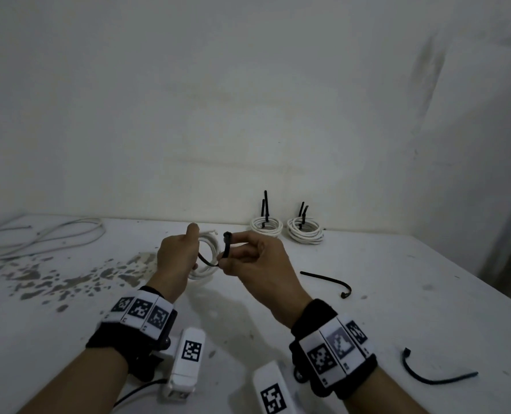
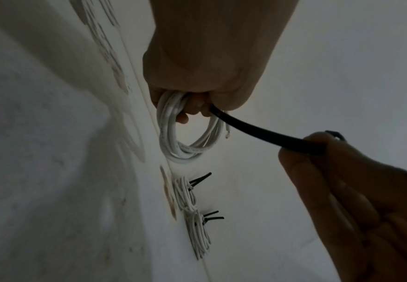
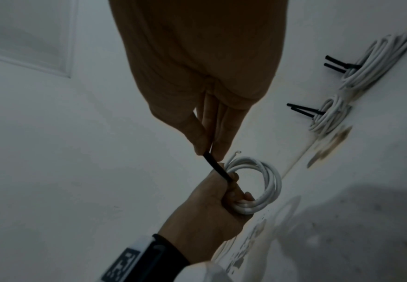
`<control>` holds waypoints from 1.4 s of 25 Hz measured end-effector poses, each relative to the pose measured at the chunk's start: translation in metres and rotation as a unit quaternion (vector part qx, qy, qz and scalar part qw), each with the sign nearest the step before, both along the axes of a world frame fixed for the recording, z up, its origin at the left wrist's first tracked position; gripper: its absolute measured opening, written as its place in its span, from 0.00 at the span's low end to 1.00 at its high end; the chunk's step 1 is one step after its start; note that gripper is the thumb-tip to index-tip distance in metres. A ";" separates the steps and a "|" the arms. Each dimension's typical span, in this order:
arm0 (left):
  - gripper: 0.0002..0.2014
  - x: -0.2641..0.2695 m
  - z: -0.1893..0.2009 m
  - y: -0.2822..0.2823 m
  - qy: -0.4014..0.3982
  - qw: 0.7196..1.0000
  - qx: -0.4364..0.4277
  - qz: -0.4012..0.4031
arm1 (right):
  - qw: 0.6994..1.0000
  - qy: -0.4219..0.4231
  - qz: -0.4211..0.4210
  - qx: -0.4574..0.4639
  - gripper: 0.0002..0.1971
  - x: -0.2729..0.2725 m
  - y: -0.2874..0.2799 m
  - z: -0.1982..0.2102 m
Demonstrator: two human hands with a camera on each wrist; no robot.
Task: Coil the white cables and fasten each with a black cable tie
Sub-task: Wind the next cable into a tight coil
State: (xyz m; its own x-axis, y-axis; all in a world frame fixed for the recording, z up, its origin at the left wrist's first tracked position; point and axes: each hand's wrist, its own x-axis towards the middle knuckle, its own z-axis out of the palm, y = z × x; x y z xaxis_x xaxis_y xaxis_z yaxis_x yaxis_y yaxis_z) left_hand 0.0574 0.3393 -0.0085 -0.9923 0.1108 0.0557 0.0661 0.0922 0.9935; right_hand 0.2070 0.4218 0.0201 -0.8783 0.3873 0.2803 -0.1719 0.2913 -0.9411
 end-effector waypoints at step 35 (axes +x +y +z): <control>0.09 0.002 0.042 -0.029 0.087 0.988 0.105 -0.072 | 0.942 0.147 -0.029 0.299 0.03 -0.062 -0.008 0.033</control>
State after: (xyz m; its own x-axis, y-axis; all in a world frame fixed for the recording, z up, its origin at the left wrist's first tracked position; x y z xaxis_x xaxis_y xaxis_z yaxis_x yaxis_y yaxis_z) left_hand 0.0592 0.3106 0.0333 -0.9406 0.2179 0.2604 0.2344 -0.1381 0.9623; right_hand 0.1454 0.4140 0.0532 -0.7110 0.1277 0.6915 -0.3671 0.7713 -0.5199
